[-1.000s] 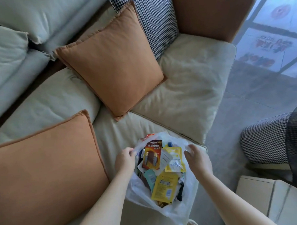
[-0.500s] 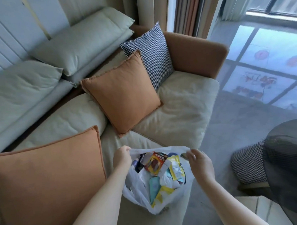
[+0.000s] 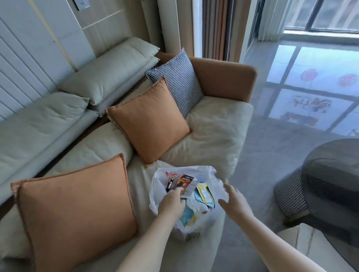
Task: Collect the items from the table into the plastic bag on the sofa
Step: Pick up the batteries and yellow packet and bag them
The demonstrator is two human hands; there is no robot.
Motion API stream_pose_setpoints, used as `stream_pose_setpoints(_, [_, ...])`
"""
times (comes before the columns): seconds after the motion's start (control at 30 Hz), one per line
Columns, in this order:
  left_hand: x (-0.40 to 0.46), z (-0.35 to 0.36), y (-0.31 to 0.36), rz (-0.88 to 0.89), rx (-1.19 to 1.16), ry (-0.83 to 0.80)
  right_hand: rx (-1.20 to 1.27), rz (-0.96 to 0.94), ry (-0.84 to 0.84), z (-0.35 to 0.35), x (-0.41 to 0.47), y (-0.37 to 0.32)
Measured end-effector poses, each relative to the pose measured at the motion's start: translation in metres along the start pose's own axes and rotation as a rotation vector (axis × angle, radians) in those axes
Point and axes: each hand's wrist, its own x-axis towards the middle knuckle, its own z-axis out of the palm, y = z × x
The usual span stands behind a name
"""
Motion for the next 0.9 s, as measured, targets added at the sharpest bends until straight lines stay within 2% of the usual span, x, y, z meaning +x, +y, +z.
stream_pose_setpoints(0.17, [-0.055,0.019,0.045,0.145,0.086,-0.218,-0.165,0.024,-0.004,-0.017,-0.051,0.033])
stream_pose_setpoints(0.3, [-0.085,0.034,0.076,0.257,0.159,-0.272,-0.221,0.108,0.014,-0.025,-0.094,0.066])
stream_pose_setpoints(0.47, [-0.113,0.055,0.101,0.424,0.262,-0.362,-0.188,0.275,0.120,-0.026,-0.155,0.097])
stream_pose_setpoints(0.63, [-0.148,0.083,0.113,0.647,0.436,-0.427,-0.045,0.505,0.259,-0.009,-0.234,0.123])
stream_pose_setpoints(0.9, [-0.231,0.135,0.133,0.888,0.619,-0.586,0.130,0.830,0.443,0.030,-0.361,0.156])
